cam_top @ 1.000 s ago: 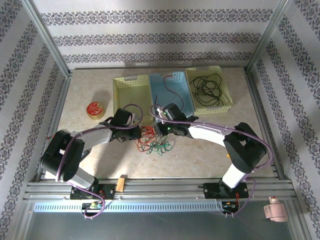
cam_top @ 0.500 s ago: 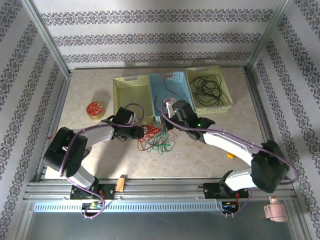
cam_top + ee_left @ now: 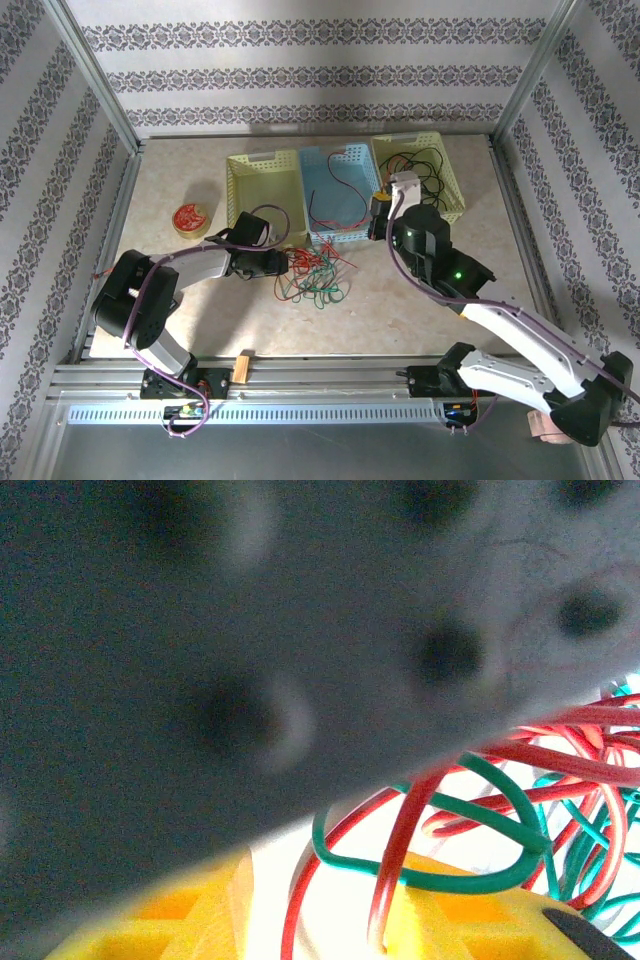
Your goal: Untangle the cables
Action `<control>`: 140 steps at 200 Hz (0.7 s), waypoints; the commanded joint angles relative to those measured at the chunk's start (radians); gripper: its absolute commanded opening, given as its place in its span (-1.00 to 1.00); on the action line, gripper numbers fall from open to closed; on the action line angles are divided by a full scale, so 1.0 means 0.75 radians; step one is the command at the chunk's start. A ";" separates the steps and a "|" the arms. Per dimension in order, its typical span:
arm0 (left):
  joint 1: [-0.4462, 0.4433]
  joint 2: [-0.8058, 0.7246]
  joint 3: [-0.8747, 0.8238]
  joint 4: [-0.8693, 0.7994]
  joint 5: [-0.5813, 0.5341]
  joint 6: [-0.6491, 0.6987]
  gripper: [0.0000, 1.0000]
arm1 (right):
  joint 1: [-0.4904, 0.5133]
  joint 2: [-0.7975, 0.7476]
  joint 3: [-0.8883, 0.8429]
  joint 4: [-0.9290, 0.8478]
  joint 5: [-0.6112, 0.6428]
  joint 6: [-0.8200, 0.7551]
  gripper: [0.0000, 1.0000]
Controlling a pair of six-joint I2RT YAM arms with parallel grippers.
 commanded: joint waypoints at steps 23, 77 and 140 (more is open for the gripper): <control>-0.009 0.015 -0.004 -0.070 0.017 0.020 -0.24 | -0.169 0.102 0.194 0.027 -0.035 -0.065 -1.00; -0.009 0.004 -0.026 -0.065 -0.004 0.022 -0.23 | -0.352 0.326 0.621 0.075 -0.249 -0.139 -1.00; -0.015 -0.011 -0.039 -0.061 -0.013 0.026 -0.22 | -0.465 0.569 1.083 0.019 -0.468 -0.082 -1.00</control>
